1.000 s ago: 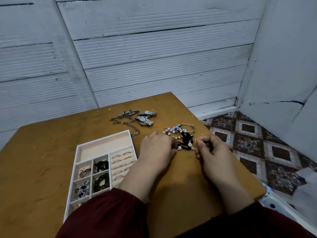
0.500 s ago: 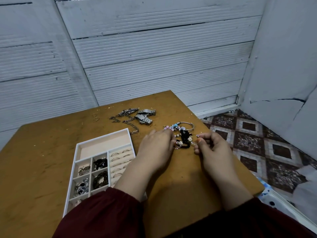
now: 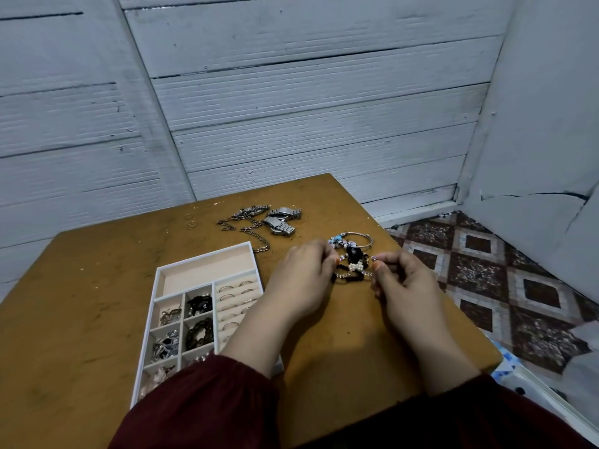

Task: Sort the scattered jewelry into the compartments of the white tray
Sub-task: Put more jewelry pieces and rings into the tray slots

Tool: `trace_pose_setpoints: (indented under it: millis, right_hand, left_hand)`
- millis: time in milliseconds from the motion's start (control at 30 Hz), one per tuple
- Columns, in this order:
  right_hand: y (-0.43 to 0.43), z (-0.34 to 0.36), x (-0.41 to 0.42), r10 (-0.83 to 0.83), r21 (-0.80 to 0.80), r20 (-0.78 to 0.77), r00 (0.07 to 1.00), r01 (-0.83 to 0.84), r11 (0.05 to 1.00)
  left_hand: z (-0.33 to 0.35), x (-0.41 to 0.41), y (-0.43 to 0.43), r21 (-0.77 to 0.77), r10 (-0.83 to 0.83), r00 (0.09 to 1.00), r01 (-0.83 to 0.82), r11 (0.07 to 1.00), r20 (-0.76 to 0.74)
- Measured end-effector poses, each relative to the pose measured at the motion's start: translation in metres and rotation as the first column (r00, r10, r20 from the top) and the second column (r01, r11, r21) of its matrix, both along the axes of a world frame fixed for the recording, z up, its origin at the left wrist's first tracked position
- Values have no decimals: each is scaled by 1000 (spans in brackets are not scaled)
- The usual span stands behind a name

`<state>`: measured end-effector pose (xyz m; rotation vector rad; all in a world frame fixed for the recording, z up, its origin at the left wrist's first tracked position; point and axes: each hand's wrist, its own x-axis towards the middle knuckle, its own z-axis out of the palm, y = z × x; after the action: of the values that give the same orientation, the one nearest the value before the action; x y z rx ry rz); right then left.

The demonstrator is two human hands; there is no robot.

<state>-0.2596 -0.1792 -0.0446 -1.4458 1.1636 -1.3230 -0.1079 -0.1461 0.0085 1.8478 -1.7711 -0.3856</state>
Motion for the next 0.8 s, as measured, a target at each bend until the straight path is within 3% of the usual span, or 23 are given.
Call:
trace_pose_setpoints:
  millis: [400,667,800]
  right_hand:
    - [1,-2,1,-11,-5,-36,999,11,1000]
    - [16,11,5,-32,-80,-141,990,20,997]
    - [26,16,16,-11,-87,-95,995,3,996]
  left_hand:
    - [3,13,20,-57,76,997,-77,995,-29]
    - [0,29,49,-180,168,984,-175,968,-57]
    - [-1,43,77,-274,197,974,-222,936,-114]
